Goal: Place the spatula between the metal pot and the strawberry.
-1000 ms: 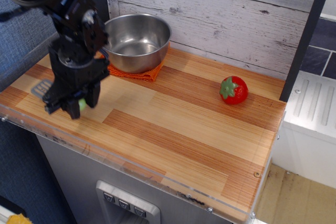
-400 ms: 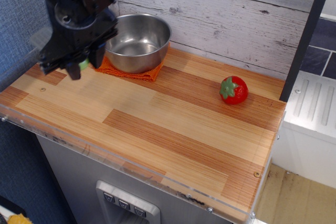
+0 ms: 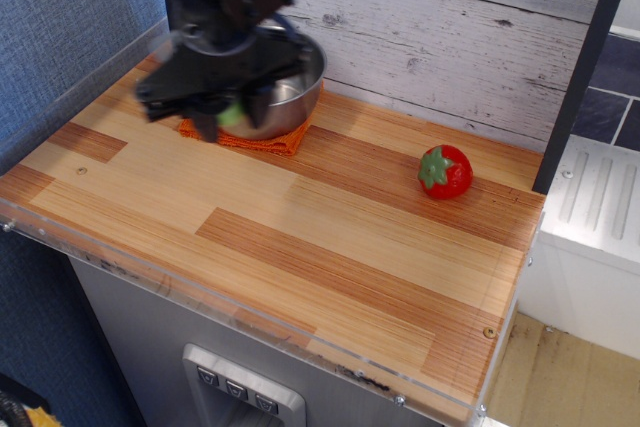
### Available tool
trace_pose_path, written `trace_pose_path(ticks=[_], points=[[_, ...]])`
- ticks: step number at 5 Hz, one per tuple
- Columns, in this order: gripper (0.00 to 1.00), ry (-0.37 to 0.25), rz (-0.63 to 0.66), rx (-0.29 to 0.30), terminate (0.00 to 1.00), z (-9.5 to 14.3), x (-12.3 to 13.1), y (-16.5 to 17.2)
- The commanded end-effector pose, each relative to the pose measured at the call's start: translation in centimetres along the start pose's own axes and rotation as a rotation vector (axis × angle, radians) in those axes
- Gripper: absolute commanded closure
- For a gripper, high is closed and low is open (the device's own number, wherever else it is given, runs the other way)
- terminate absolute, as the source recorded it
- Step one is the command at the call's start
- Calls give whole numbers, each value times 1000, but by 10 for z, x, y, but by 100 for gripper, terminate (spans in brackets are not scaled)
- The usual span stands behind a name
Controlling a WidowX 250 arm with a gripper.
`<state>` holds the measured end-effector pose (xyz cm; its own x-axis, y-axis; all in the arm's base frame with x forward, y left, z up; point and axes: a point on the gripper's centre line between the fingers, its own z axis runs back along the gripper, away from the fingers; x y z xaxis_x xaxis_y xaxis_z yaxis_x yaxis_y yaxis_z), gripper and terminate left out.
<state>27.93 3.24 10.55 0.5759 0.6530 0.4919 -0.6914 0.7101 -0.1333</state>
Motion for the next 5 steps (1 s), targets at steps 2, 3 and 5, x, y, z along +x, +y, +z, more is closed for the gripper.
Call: trace_pose_path(ticks=[2, 3, 5], points=[[100, 15, -443, -263, 0, -4, -30, -53], [100, 82, -527, -240, 0, -30, -37, -48], [100, 156, -503, -226, 0, -67, -36, -35]])
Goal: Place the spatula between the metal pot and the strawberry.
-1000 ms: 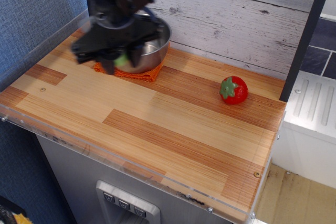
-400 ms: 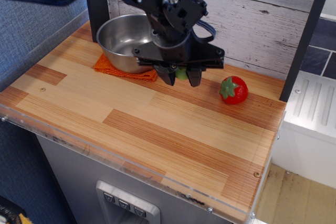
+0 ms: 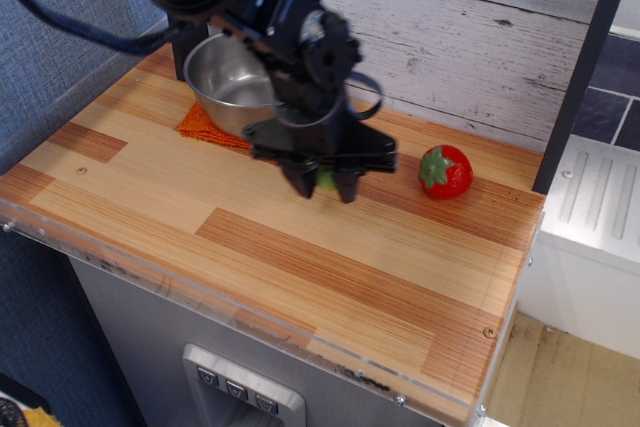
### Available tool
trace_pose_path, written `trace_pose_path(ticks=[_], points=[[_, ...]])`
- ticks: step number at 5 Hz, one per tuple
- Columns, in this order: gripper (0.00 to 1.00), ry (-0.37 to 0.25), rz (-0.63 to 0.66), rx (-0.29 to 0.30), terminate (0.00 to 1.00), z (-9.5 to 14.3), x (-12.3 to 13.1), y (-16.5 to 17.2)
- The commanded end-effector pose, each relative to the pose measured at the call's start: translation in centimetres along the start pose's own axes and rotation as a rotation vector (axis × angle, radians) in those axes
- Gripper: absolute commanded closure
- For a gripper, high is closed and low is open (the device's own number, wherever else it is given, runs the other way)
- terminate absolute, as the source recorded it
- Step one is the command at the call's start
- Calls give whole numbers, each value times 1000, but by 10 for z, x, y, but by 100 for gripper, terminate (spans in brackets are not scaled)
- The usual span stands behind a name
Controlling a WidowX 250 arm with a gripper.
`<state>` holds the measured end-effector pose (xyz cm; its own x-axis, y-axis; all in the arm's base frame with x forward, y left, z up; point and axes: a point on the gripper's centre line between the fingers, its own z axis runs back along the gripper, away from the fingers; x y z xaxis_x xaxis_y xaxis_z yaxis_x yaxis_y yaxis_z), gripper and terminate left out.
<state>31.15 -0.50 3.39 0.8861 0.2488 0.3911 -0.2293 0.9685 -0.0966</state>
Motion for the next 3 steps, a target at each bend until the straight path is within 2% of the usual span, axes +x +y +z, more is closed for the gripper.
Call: trace_pose_path(ticks=[1, 3], points=[[100, 0, -50, -44, 0, -9, 5, -2], [100, 34, -126, -65, 0, -16, -2, -15]])
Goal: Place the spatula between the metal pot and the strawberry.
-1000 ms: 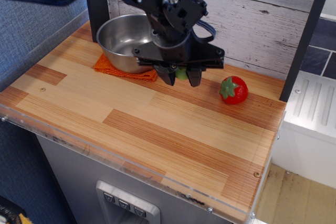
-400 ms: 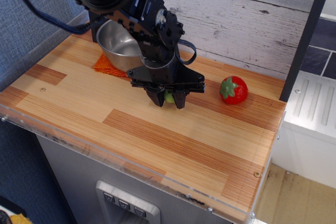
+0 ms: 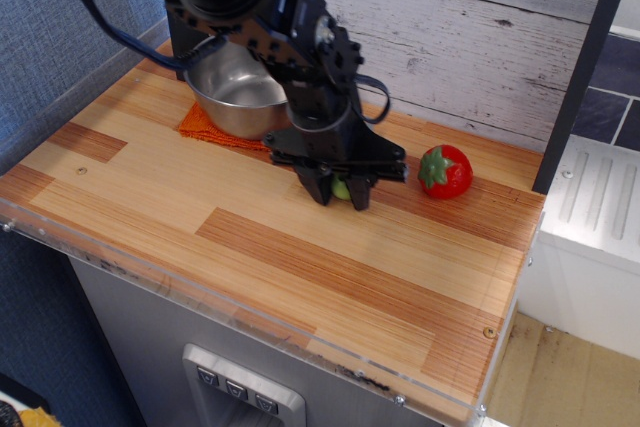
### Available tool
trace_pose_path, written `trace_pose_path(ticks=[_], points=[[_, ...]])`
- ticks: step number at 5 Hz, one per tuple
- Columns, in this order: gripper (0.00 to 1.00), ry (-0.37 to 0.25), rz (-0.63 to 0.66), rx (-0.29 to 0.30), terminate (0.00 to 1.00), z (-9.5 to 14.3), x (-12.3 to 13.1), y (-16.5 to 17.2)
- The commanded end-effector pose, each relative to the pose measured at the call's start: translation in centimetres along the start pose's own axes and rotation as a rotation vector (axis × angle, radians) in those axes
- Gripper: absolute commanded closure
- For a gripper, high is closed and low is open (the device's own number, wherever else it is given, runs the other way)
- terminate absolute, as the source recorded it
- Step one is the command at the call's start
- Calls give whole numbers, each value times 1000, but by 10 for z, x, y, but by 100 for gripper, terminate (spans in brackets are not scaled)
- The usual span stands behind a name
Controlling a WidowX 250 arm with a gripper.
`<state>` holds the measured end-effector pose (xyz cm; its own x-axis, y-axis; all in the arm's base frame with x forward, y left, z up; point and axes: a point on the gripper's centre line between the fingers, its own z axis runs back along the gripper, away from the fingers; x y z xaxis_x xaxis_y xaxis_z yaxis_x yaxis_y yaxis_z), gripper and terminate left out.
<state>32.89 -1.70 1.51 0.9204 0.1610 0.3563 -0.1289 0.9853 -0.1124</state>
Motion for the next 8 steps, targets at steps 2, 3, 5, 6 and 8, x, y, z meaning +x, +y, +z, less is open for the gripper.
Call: trace_pose_path(ticks=[2, 3, 5, 6, 8], points=[[0, 17, 35, 21, 0, 11, -9, 3], [0, 20, 52, 34, 0, 14, -9, 5], [0, 0, 53, 10, 0, 28, -5, 2], [0, -34, 62, -9, 0, 43, 1, -1], [0, -107, 85, -19, 0, 84, 7, -9]])
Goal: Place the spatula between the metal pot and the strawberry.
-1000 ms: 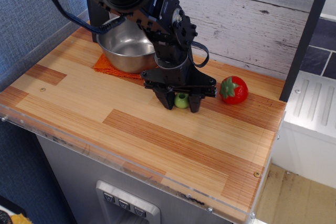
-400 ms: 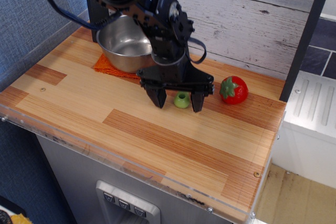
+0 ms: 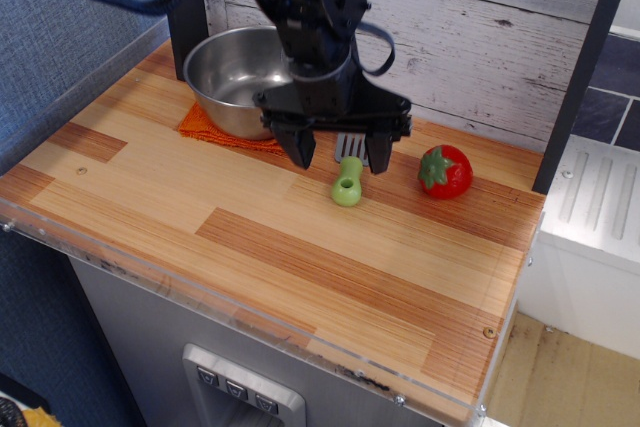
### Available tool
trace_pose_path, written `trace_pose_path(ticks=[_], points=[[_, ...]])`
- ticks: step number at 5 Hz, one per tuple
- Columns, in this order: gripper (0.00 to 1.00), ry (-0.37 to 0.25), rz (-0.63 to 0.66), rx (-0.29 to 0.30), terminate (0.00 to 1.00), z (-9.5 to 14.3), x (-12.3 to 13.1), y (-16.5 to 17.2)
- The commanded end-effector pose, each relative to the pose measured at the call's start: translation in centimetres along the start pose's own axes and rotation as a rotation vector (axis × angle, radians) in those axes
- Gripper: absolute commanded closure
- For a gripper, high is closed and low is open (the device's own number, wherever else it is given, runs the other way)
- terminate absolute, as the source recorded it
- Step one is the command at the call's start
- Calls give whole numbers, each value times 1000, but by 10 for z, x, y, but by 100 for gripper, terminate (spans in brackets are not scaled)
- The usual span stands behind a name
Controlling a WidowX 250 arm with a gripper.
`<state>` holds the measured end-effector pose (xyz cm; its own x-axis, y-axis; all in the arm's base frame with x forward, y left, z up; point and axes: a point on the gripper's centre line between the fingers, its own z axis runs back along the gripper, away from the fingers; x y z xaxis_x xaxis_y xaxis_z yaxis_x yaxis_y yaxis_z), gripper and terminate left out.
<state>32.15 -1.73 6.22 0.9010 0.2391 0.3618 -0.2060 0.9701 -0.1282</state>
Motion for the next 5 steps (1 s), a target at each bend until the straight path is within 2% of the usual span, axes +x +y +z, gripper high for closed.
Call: trace_pose_path(ticks=[1, 2, 4, 5], points=[[0, -127, 13, -63, 0, 55, -1, -4], [0, -146, 23, -73, 0, 62, -2, -1], [0, -146, 23, -73, 0, 62, -2, -1], [0, -146, 23, -73, 100, 62, -2, -1]])
